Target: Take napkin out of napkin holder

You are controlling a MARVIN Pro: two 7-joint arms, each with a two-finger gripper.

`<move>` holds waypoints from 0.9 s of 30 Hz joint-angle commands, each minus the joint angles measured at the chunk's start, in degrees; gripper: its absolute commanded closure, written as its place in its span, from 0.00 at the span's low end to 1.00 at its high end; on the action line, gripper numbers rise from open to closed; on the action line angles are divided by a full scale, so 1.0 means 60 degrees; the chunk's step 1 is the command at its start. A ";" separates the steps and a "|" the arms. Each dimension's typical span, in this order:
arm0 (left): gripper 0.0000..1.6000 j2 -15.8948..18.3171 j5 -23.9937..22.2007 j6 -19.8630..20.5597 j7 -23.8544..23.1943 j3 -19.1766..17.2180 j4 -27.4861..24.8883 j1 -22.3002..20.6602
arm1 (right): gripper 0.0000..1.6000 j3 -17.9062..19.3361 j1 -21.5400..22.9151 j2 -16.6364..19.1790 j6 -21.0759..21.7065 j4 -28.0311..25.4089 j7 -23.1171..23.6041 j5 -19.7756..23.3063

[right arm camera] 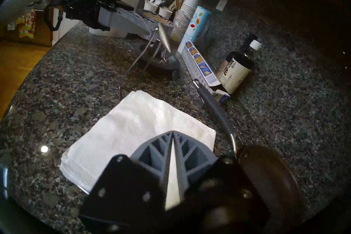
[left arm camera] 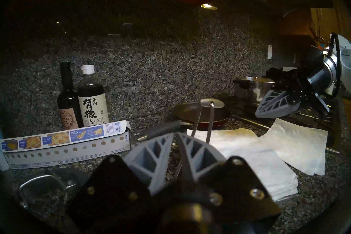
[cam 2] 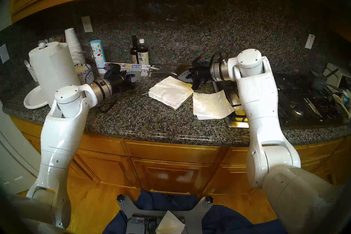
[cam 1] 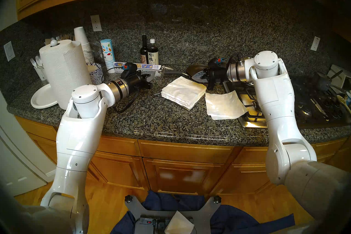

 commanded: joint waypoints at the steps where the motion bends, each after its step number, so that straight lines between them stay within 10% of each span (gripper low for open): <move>1: 0.76 -0.0081 -0.0048 -0.0114 0.0005 -0.0001 -0.0149 -0.0433 | 0.80 -0.0049 0.0927 -0.0463 -0.0291 0.0344 -0.0197 0.0192; 11: 1.00 -0.0229 -0.0004 -0.0131 -0.0045 0.0205 0.0086 -0.0573 | 0.79 -0.0221 0.1358 -0.0806 -0.0729 0.1300 -0.0416 0.0237; 27: 1.00 -0.0265 0.0030 -0.0179 -0.0065 0.0395 0.0224 -0.0670 | 0.82 -0.0234 0.1910 -0.1257 -0.1375 0.2449 -0.0482 0.0342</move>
